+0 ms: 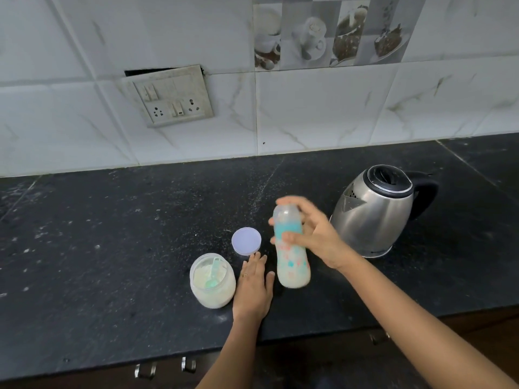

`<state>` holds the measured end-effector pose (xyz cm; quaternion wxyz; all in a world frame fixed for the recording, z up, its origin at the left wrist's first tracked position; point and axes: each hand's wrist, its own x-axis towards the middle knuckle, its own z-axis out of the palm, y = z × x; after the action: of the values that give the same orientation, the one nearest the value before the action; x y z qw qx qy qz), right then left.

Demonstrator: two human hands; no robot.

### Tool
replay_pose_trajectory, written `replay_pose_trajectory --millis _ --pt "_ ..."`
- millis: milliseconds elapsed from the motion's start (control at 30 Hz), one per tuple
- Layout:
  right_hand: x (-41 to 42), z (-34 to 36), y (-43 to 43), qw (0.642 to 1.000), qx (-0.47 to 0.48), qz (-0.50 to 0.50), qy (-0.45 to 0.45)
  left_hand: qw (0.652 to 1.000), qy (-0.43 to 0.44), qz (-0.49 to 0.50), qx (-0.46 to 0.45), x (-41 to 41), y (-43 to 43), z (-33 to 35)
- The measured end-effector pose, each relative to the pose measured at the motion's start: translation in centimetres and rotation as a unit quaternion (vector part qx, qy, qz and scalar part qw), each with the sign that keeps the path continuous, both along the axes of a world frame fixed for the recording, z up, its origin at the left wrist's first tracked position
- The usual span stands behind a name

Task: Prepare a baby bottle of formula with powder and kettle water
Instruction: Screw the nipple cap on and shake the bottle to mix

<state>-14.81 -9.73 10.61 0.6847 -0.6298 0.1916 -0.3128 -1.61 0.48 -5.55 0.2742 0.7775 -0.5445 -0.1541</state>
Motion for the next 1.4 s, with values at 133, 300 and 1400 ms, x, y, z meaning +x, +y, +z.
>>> replay_pose_trajectory --millis 133,300,1400 --pt "0.4 0.3 0.5 0.957 0.167 -0.177 -0.157 1.000 -0.001 0.007 -0.006 -0.2 0.0 0.4" --pt "-0.1 -0.9 1.9 0.999 0.001 -0.038 -0.040 1.000 -0.019 -0.007 0.004 0.1 -0.1 -0.1" --pt "0.9 -0.9 1.3 0.995 0.020 -0.092 -0.015 1.000 0.009 0.000 -0.021 0.0 0.0 0.0"
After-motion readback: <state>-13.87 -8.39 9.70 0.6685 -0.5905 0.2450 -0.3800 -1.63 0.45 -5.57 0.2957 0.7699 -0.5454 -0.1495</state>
